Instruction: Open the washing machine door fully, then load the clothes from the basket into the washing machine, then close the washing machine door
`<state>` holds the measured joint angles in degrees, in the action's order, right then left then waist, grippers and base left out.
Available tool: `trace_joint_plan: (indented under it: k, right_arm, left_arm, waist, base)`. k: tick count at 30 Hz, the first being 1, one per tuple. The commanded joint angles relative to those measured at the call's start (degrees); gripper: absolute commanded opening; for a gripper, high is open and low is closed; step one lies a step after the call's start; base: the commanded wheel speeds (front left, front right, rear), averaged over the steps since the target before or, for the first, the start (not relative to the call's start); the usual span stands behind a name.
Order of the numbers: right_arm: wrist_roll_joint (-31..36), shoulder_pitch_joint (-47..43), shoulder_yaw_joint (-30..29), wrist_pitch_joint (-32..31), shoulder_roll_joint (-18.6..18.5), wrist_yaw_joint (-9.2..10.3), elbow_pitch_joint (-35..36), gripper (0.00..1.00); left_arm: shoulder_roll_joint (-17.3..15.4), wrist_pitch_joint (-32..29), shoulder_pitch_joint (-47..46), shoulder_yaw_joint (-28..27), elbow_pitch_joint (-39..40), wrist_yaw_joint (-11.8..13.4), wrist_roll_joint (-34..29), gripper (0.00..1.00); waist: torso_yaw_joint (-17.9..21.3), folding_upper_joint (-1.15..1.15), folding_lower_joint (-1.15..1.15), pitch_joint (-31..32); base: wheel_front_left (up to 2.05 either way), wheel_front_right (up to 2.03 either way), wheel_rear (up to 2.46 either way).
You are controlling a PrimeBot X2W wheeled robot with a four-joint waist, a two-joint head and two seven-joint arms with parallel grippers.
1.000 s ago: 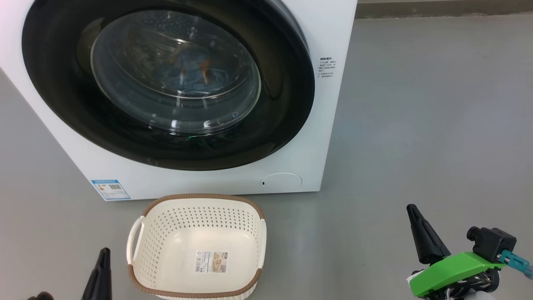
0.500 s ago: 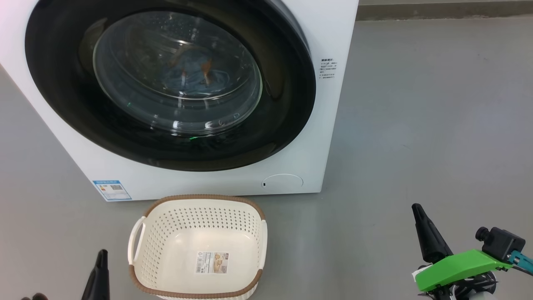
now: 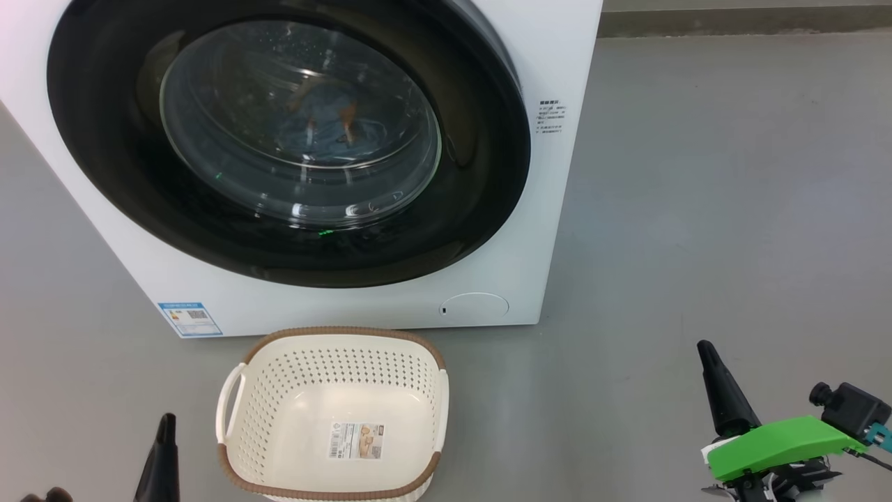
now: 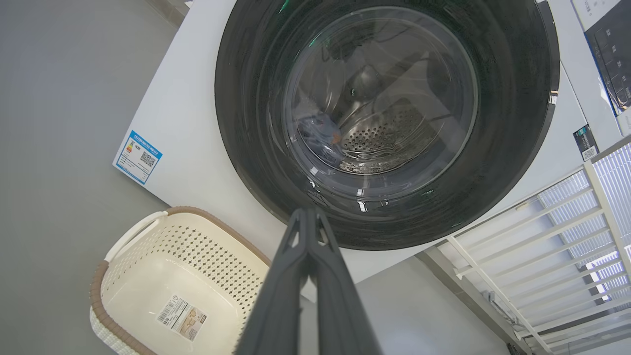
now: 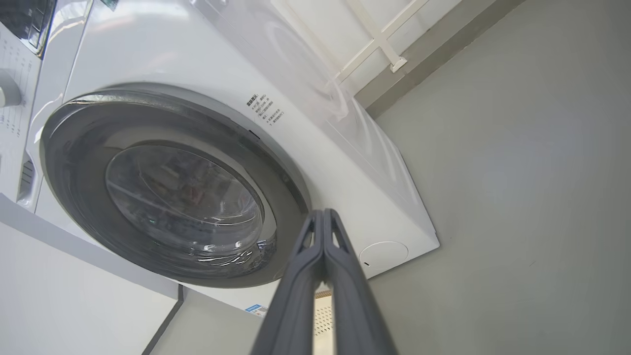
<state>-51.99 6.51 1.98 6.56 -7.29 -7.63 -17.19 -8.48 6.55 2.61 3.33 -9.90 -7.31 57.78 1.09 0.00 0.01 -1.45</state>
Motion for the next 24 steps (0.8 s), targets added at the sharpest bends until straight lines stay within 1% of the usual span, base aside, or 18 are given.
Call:
trace_joint_plan:
  k: [1,24]
  right_arm:
    - [-2.2,0.9,-0.2,-0.4,-0.2,0.06,1.8,0.00]
    - [-14.6,0.5,-2.6,-4.2,1.1,0.09,2.1,0.00]
  left_arm:
    - [-0.5,-0.5,-3.0,-1.6,0.8,-0.1,1.8,0.00]
    - [1.1,-4.1,-4.9,-3.8,-1.0,-0.1,12.7,0.00]
  waist:
    - [0.0,0.00,-0.01,0.0]
    - [-0.4,0.00,-0.01,0.5]
  base:
    - [0.00,0.00,0.00]
    - [0.00,0.00,0.00]
